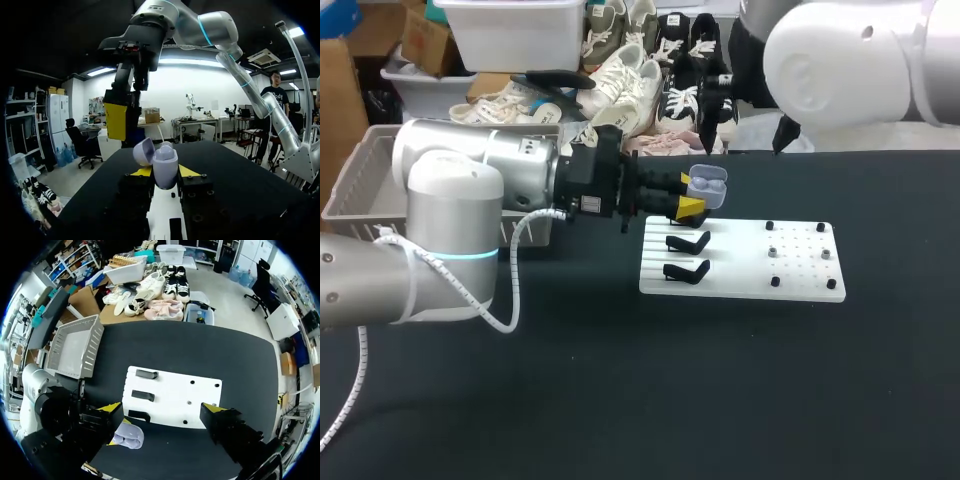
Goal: Pick up each earbud case from the left stands, insert the matching earbuds, close the lid, and place the case in the box.
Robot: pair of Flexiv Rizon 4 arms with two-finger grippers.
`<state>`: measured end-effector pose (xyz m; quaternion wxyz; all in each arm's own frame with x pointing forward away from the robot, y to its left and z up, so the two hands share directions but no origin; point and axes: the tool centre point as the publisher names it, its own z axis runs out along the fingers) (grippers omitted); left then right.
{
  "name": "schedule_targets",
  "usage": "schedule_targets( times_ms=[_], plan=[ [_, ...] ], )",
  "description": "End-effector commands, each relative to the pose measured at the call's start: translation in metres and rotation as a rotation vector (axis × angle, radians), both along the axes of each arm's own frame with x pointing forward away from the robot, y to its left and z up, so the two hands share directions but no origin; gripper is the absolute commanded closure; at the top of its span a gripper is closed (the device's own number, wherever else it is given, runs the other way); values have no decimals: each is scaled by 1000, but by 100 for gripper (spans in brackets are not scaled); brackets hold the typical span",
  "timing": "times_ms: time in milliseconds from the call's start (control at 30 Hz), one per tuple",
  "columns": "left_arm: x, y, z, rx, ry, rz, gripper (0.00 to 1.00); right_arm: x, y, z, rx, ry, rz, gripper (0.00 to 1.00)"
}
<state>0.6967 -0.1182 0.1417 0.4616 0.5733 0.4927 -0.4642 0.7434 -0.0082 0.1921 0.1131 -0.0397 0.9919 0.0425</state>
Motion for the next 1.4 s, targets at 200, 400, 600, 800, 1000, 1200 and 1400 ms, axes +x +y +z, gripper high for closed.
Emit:
schedule_targets(
  times_ms=[200, 400, 600, 800, 1000, 1200, 1400],
  plan=[
    [0, 0, 0, -1, -1, 1, 100, -6, -1, -10, -15, 47, -3, 0],
    [0, 0, 0, -1, -1, 1, 100, -18, -4, -8, -6, 62, 2, 0],
    [0, 0, 0, -1, -1, 1, 100, -28, -2, -6, 18, 82, 24, 0],
    [0, 0, 0, -1, -1, 1, 100, -32, -1, -4, 21, 90, 40, 0],
    [0, 0, 0, -1, -1, 1, 100, -33, -15, 20, 53, -28, 7, 0],
    [1, 5, 3, 6, -2, 14, 100, -44, -22, 41, 137, -90, 155, 0],
    [14, 44, 15, 67, -20, 149, 100, -53, -22, 42, 193, -88, 202, 0]
  ],
)
